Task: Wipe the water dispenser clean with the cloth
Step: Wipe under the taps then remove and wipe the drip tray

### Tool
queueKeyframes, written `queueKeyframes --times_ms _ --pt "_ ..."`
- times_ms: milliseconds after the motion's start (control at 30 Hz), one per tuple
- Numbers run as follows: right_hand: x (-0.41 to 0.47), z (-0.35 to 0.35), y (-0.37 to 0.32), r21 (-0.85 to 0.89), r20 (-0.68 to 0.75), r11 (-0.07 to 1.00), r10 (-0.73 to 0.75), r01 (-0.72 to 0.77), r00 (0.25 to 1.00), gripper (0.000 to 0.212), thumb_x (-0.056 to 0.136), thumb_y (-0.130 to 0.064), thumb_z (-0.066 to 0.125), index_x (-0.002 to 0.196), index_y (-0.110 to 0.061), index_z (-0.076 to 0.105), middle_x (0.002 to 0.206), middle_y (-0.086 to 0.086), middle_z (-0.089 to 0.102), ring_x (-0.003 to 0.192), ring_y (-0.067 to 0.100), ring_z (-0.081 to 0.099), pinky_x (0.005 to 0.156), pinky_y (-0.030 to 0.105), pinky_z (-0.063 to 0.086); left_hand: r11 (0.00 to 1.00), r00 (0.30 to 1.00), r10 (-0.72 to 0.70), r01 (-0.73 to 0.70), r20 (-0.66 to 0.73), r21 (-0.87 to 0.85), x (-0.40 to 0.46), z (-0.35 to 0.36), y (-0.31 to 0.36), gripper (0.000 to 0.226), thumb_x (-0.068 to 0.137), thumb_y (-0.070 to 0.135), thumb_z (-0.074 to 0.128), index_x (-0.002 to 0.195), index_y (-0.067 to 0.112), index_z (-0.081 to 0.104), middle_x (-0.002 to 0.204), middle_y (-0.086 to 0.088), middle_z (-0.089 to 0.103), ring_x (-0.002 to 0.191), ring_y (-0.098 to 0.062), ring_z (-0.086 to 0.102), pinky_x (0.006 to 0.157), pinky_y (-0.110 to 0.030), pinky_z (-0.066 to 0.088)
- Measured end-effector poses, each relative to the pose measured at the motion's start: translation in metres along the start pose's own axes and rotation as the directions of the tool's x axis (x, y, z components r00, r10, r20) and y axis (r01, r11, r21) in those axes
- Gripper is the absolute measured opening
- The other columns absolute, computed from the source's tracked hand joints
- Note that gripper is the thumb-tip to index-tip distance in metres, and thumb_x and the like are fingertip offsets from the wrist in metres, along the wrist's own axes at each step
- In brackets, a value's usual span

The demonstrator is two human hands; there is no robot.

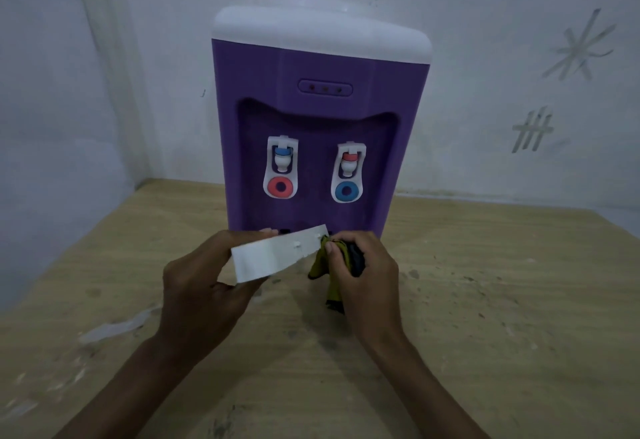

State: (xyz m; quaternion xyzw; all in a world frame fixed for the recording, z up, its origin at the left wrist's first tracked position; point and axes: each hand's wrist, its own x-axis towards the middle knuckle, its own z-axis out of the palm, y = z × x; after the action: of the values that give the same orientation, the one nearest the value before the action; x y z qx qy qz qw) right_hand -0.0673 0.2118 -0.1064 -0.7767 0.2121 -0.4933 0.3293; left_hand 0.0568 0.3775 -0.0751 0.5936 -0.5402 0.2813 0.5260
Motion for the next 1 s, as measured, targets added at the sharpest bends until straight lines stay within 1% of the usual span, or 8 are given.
queueKeyframes --times_ms 167,300,433,533,667,733,867,1000 --pt "0.000 -0.008 -0.008 0.179 0.010 0.974 0.139 -0.138 0.990 0.007 0.102 -0.024 0.064 0.097 -0.026 0.069 0.090 -0.010 0.069 0.088 0.009 0.067 0.073 0.024 0.052 0.988 0.993 0.095 -0.102 0.071 0.114 -0.009 0.011 -0.008 0.031 0.086 0.021 0.072 0.113 0.008 0.065 0.113 -0.001 0.065 0.104 -0.017 0.063 0.085 -0.019 0.051" --pt "-0.008 -0.018 -0.039 0.315 0.070 0.945 -0.112 0.084 0.991 0.037 0.104 -0.048 0.050 0.114 -0.016 0.065 0.092 -0.004 0.065 0.085 0.019 0.066 0.071 0.030 0.054 0.946 0.979 0.170 -0.193 0.109 0.261 -0.012 0.016 -0.012 0.044 0.081 0.012 0.079 0.118 0.008 0.055 0.113 -0.007 0.051 0.101 -0.025 0.053 0.084 -0.029 0.045" --pt "-0.027 -0.015 -0.054 0.244 0.178 0.943 -0.273 0.226 0.945 0.072 0.084 -0.075 0.063 0.130 -0.020 0.059 0.100 -0.007 0.064 0.083 0.019 0.068 0.067 0.032 0.057 0.929 0.966 0.197 -0.238 0.165 0.284 -0.012 0.015 -0.012 0.039 0.087 0.020 0.065 0.123 0.010 0.053 0.115 -0.008 0.050 0.101 -0.025 0.052 0.089 -0.027 0.039" --pt "-0.029 -0.011 -0.055 0.103 0.150 0.958 -0.280 0.267 0.948 0.062 0.083 -0.063 0.076 0.128 -0.025 0.059 0.108 -0.015 0.066 0.093 0.013 0.070 0.071 0.030 0.060 0.910 0.949 0.238 -0.292 0.206 0.295 -0.010 0.014 -0.011 0.039 0.088 0.020 0.061 0.125 0.009 0.053 0.114 -0.009 0.048 0.100 -0.024 0.050 0.086 -0.032 0.041" --pt "-0.020 -0.013 -0.043 0.138 0.150 0.969 -0.227 0.207 0.962 0.039 0.087 -0.035 0.077 0.122 -0.025 0.063 0.111 -0.013 0.069 0.098 0.015 0.071 0.073 0.035 0.060 0.904 0.939 0.253 -0.315 0.231 0.289 -0.012 0.018 -0.015 0.048 0.092 0.020 0.060 0.137 0.009 0.050 0.114 -0.006 0.047 0.100 -0.022 0.050 0.087 -0.036 0.047" --pt "-0.015 -0.016 -0.035 0.175 0.131 0.972 -0.183 0.159 0.974 0.033 0.090 -0.033 0.071 0.120 -0.022 0.065 0.109 -0.010 0.069 0.097 0.018 0.071 0.074 0.038 0.061 0.908 0.948 0.214 -0.281 0.234 0.310 -0.013 0.020 -0.017 0.055 0.090 0.025 0.067 0.140 0.010 0.049 0.117 -0.006 0.048 0.101 -0.023 0.049 0.084 -0.037 0.051" --pt "-0.003 -0.028 -0.024 0.250 0.086 0.968 -0.031 0.009 0.996 0.033 0.093 -0.037 0.056 0.120 -0.021 0.065 0.104 -0.009 0.067 0.093 0.015 0.068 0.066 0.026 0.058 0.911 0.943 0.091 -0.209 0.320 0.356 -0.011 0.021 -0.028 0.080 0.066 0.029 0.093 0.134 0.016 0.055 0.122 -0.006 0.047 0.106 -0.023 0.045 0.088 -0.034 0.045" --pt "0.009 -0.038 -0.008 0.334 0.040 0.925 0.178 -0.181 0.983 0.032 0.093 -0.032 0.049 0.113 -0.022 0.071 0.097 -0.008 0.066 0.088 0.011 0.065 0.057 0.032 0.059 0.949 0.897 0.004 -0.143 0.442 0.282 -0.009 0.011 -0.043 0.071 0.074 0.046 0.078 0.135 0.021 0.050 0.124 0.001 0.051 0.107 -0.020 0.051 0.088 -0.029 0.036"
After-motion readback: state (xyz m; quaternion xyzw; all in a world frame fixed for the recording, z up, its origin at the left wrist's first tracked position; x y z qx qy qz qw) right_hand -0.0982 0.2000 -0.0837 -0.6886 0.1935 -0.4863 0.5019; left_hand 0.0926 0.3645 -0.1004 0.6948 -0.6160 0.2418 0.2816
